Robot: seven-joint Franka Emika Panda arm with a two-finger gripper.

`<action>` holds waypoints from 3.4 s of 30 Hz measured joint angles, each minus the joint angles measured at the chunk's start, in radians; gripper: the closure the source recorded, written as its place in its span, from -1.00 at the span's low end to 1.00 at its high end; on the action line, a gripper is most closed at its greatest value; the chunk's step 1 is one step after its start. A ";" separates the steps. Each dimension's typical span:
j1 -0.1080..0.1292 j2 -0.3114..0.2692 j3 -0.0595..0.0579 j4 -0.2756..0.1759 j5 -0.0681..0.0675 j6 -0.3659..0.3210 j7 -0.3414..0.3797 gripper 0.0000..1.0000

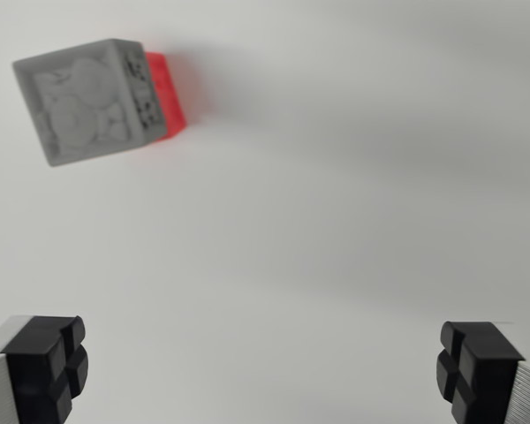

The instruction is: Destack cube

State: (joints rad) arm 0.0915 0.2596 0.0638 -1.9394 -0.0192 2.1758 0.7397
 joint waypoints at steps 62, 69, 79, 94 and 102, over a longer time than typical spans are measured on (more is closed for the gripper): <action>0.119 0.363 0.029 0.080 -0.059 0.297 -0.057 -1.00; 0.123 0.384 0.024 0.083 -0.059 0.315 -0.057 -1.00; 0.125 0.389 0.022 0.085 -0.059 0.319 -0.057 1.00; 0.125 0.389 0.021 0.085 -0.059 0.319 -0.057 1.00; 0.125 0.389 0.021 0.085 -0.059 0.319 -0.057 1.00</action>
State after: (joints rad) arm 0.2170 0.6491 0.0851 -1.8544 -0.0779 2.4949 0.6831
